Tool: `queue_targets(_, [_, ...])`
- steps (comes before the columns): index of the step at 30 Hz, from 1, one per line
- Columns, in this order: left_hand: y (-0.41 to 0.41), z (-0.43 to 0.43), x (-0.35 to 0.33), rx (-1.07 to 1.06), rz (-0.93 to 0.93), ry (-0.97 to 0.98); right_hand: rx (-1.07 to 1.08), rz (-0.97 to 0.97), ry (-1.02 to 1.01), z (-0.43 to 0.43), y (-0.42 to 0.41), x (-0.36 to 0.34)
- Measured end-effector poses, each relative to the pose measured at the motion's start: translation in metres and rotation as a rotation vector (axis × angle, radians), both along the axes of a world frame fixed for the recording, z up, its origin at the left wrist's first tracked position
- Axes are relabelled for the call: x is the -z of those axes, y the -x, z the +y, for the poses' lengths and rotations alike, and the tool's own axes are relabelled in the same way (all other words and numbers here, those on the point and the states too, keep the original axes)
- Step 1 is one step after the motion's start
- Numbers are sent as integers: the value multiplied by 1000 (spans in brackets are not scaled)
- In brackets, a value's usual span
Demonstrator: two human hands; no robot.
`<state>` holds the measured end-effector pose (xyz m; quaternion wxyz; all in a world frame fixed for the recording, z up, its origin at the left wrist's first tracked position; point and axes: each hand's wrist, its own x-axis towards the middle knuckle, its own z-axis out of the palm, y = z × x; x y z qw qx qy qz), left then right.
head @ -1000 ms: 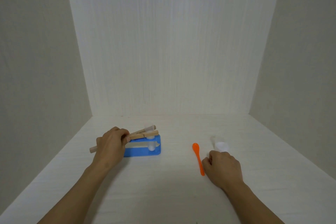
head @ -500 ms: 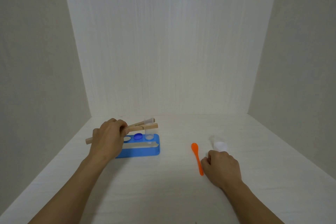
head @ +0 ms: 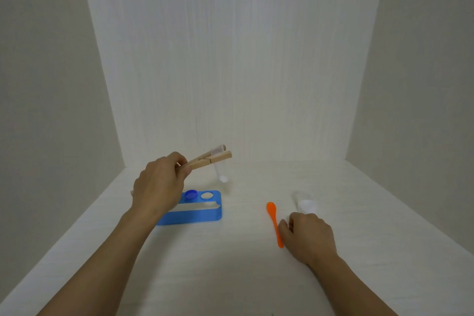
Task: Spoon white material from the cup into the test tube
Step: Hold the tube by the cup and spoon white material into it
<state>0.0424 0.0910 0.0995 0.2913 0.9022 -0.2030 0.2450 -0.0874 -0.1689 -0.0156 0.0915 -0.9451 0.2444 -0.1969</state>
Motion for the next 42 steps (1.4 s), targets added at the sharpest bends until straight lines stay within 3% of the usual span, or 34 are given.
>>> queue_targets(4, [7,-17,0,74,112,43,-34,-5,-8,2,1,-1])
queue_targets(11, [23,-57,10,312,455,305,-77,4,-17,1,2,-1])
queue_targets(17, [31,-94,26,346,644,436,-113,47,-43,3,3,-5])
queue_targets(33, [39,-145,83,330,578,460,-114,103,-105,6,4,-15])
queue_targets(42, [37,-143,98,335,529,401,-81,13,-111,5,2,-10])
